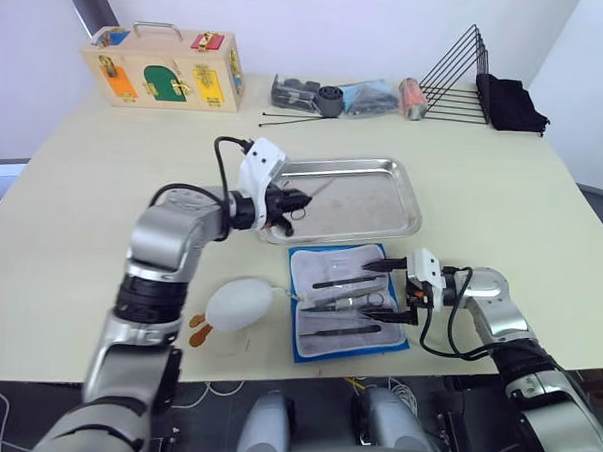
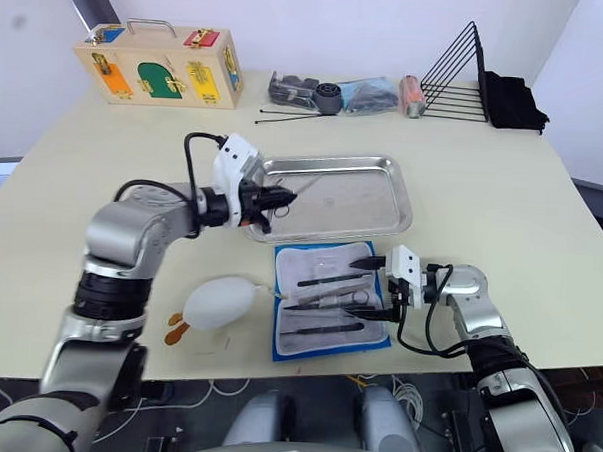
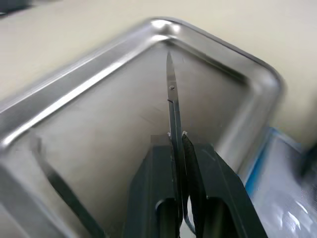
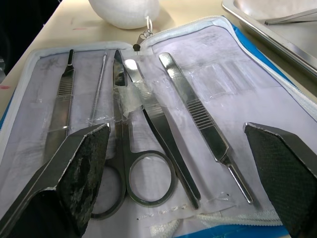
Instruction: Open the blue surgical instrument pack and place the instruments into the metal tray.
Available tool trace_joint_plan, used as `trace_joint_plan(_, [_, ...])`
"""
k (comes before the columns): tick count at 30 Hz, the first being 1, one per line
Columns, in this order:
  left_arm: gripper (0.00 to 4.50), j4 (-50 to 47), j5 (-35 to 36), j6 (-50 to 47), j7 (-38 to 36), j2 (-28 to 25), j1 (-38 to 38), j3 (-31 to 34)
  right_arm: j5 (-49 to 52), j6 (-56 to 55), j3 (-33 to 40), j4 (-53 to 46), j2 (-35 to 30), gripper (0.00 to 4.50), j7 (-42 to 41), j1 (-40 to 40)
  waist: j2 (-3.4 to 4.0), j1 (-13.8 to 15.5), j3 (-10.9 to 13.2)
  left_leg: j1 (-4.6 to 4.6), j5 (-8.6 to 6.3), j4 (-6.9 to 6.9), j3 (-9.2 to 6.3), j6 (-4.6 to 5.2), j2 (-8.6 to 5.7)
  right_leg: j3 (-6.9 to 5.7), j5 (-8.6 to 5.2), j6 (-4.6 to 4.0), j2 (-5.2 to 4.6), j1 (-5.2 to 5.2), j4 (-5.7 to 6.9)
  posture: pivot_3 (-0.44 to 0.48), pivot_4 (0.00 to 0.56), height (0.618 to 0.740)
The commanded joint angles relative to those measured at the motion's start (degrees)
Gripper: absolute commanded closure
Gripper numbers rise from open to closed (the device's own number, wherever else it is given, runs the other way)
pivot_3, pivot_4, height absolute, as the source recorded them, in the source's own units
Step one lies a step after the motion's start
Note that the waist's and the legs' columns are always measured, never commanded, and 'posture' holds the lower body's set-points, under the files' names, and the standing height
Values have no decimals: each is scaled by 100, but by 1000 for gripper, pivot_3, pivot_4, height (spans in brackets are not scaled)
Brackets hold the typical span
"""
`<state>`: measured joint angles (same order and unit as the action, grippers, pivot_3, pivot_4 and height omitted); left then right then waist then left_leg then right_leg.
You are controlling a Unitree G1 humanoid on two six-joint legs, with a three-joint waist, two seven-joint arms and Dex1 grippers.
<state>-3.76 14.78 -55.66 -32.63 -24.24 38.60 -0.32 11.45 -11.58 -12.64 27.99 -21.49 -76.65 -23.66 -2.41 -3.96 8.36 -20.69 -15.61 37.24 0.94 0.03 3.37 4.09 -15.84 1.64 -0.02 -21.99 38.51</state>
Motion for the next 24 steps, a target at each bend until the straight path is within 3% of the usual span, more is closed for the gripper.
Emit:
trace_joint_plan(1, [4438, 23, -193, 198, 758, 385, 135, 151, -438, 217, -437, 459, 65, 0, 36, 303, -2, 1, -1, -2, 0, 0, -2, 0, 0, -1, 0, 0, 0, 0, 0, 0, 150, 740])
trace_joint_plan(9, [4438, 585, -1042, 545, 2546, 1280, 164, 111, -426, 236, -437, 425, 78, 0, 62, 340, -3, 2, -1, 0, 0, -1, -3, -1, -2, -1, 2, 1, -3, 2, 1, 0, 150, 740])
trace_joint_plan(24, [4438, 778, -1036, 589, 3990, 2560, -62, 730, -419, 242, -465, 338, 113, 0, 112, 430, -5, 2, -3, 0, 0, -2, -3, -3, -3, -3, 2, 2, -4, 2, 0, 0, 150, 740])
